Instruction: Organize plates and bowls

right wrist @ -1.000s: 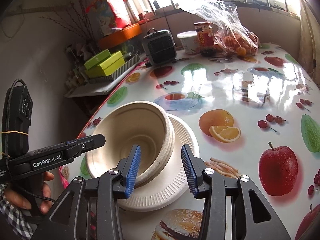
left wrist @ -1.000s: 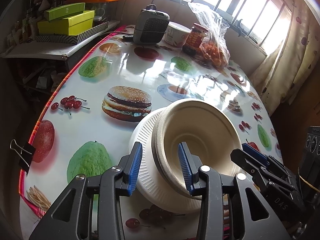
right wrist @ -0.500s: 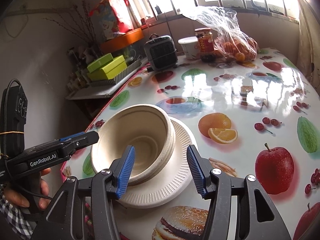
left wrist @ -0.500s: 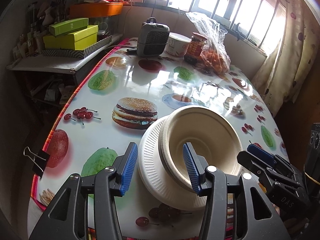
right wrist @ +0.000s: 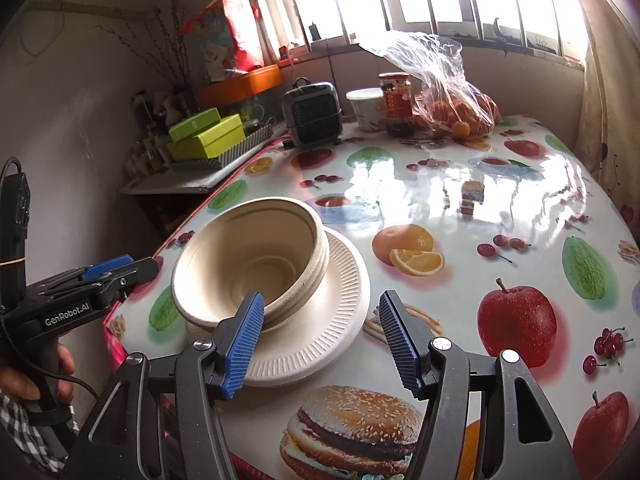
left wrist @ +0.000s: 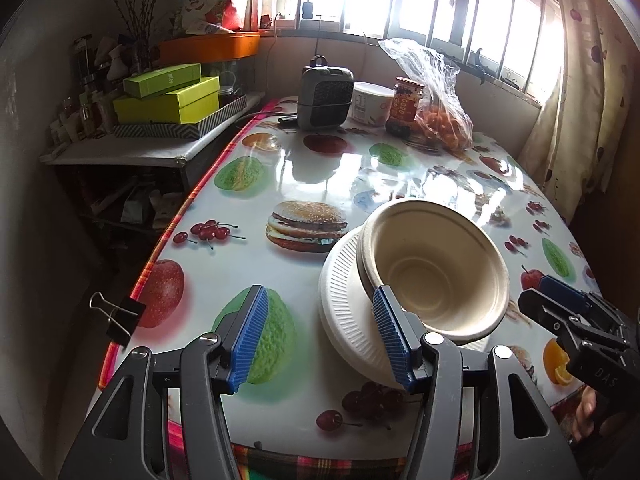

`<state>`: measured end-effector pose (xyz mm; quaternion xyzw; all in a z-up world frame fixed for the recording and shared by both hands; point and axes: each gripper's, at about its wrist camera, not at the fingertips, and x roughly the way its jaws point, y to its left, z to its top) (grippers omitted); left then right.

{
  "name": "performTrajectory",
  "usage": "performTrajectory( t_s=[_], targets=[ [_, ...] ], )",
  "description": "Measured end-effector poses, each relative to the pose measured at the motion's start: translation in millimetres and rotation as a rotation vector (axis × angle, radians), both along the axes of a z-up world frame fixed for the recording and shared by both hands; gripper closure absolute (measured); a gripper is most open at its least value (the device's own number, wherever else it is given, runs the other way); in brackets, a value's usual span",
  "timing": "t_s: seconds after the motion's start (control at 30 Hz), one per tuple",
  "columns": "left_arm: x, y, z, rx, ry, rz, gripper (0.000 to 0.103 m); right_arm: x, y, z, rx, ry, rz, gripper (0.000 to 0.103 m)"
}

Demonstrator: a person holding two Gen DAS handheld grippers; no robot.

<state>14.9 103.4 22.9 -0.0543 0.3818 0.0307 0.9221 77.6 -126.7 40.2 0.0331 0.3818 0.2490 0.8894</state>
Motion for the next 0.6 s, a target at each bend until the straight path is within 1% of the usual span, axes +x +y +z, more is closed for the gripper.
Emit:
performTrajectory(
  t_s=[0.07, 0.13, 0.2, 0.27, 0.4, 0.53, 0.6],
  targets=[
    [-5, 1, -2, 0.015, -0.001, 0.002, 0.047, -4, -2, -1, -0.007, -0.009, -0.004, 0.039],
    [-9, 2, -5, 0.011, 0.001, -0.003, 0.047, -9, -4, -3, -0.013, -0.018, -0.002, 0.038],
    [-12, 3, -8, 0.011, 0.005, 0.002, 0.047, -13, -5, -6, -0.028, -0.024, -0.001, 0.033],
    [-15, 3, -14, 0.017, 0.011, 0.007, 0.047, -17, -7, -9, -0.038, -0.024, -0.002, 0.032],
    [-22, 1, -25, 0.039, 0.029, -0.001, 0.047, -23, -13, -17, -0.057, -0.019, -0.016, 0.031],
    [-28, 4, -35, 0.036, 0.044, 0.009, 0.047, -29, -20, -22, -0.067, -0.021, -0.031, 0.03],
    [-30, 3, -38, 0.05, 0.039, 0.006, 0.047, -33, -22, -26, -0.078, -0.026, -0.029, 0.028]
  ],
)
